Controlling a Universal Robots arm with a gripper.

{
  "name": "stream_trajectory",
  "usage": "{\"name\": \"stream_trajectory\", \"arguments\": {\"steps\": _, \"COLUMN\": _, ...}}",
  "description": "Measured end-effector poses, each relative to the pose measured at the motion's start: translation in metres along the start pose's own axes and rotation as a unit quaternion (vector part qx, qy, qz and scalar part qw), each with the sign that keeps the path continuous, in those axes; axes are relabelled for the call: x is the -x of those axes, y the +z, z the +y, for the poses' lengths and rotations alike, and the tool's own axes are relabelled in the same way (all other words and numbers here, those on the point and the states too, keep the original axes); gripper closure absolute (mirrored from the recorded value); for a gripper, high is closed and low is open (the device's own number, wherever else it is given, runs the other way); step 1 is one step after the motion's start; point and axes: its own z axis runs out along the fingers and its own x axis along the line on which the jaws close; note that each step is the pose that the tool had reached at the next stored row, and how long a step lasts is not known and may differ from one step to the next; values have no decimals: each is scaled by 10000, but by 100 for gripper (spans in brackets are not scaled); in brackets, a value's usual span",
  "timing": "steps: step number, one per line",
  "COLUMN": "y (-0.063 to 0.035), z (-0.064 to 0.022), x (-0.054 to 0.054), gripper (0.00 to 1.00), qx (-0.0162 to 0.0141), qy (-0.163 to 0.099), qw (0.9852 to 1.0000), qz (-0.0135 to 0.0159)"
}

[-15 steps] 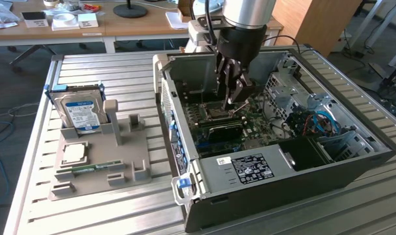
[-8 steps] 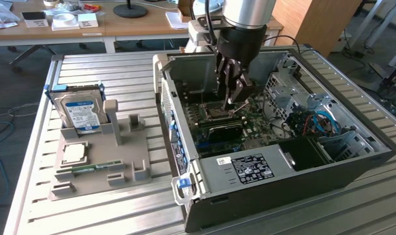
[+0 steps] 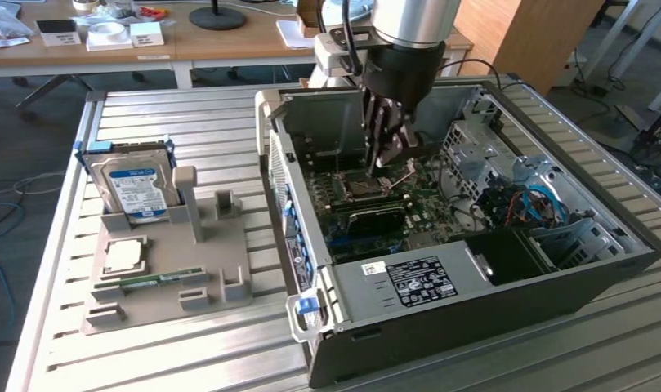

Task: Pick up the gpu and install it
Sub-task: 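Press down on the gpu until it lock into place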

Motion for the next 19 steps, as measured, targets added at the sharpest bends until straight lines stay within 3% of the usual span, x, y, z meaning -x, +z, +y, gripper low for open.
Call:
{"name": "stream_trajectory", "arguments": {"steps": 2, "y": 0, "z": 0, "x": 0, "gripper": 80, "qx": 0, "qy": 0, "qw": 10000, "qz": 0}}
{"name": "stream_trajectory", "arguments": {"steps": 3, "y": 0, "z": 0, "x": 0, "gripper": 80, "qx": 0, "qy": 0, "qw": 10000, "qz": 0}}
{"name": "stream_trajectory", "arguments": {"steps": 5, "y": 0, "z": 0, "x": 0, "gripper": 89, "qx": 0, "qy": 0, "qw": 10000, "qz": 0}}
{"name": "stream_trajectory", "arguments": {"steps": 13, "y": 8, "z": 0, "x": 0, "gripper": 89, "qx": 0, "qy": 0, "qw": 10000, "qz": 0}}
{"name": "stream_trajectory", "arguments": {"steps": 19, "y": 112, "z": 0, "x": 0, "gripper": 89, "qx": 0, "qy": 0, "qw": 10000, "qz": 1}}
